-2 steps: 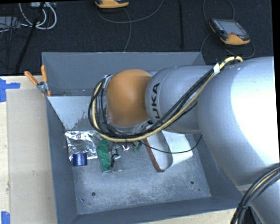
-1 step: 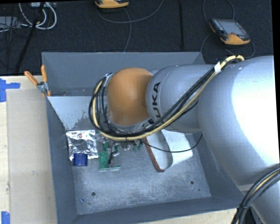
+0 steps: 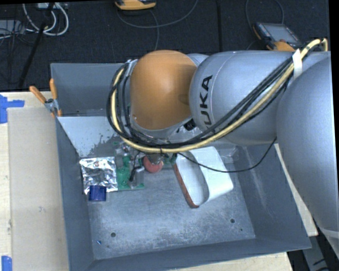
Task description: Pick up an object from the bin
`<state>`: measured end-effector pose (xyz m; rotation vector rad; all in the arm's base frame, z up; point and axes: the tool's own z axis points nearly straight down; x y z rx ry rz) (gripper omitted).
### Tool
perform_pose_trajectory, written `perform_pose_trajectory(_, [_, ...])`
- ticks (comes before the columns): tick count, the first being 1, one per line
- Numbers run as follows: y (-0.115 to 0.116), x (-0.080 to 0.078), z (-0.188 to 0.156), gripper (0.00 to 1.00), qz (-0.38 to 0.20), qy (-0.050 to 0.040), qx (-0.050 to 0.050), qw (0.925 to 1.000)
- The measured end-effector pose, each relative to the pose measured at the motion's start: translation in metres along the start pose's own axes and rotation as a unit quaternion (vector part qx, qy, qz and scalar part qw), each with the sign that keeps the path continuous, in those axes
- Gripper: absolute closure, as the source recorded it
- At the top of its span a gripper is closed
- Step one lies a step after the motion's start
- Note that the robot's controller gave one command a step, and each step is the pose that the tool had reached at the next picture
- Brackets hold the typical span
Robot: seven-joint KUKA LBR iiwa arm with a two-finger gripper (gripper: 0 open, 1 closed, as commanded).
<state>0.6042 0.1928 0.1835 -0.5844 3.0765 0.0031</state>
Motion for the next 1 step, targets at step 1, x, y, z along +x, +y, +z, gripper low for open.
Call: perform_pose_trajectory(1, [0.0169,0.0143,-0.1725,1.00,0.001,-0.0005,0.000,1.0000])
